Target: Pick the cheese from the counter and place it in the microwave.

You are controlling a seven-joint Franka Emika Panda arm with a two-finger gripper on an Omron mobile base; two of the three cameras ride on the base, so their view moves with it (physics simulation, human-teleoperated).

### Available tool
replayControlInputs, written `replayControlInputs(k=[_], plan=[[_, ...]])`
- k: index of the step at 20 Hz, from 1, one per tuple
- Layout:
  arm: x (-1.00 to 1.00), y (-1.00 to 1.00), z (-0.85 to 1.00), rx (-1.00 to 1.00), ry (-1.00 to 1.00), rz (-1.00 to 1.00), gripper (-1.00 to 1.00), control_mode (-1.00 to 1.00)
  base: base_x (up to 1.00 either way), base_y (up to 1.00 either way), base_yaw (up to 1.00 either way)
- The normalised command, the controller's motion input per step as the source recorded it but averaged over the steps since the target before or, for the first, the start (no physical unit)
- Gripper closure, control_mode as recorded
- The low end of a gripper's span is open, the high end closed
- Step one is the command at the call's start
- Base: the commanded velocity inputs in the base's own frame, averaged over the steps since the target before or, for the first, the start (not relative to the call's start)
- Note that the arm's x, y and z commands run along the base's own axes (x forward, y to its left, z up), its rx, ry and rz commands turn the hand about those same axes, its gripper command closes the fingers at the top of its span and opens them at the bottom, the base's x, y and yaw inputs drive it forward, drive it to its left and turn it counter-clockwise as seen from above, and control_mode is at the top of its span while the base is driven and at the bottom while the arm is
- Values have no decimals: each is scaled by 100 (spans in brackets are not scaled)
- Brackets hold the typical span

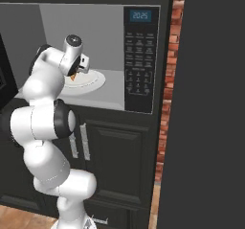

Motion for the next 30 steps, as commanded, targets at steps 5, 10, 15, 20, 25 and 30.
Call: replayControlInputs(k=[5, 10, 15, 20, 25, 30], plan=[[1, -14, -5, 0, 0, 0, 100, -100, 0, 0, 0], [0, -21, 0, -1, 0, 0, 100, -100, 0, 0, 0], [0, -10, 0, -3, 0, 0, -100, -100, 0, 0, 0], [0, 0, 0, -1, 0, 0, -100, -100, 0, 0, 0], [0, 0, 0, 0, 0, 0, -100, -100, 0, 0, 0], [0, 0, 0, 0, 0, 0, -100, -100, 0, 0, 0]])
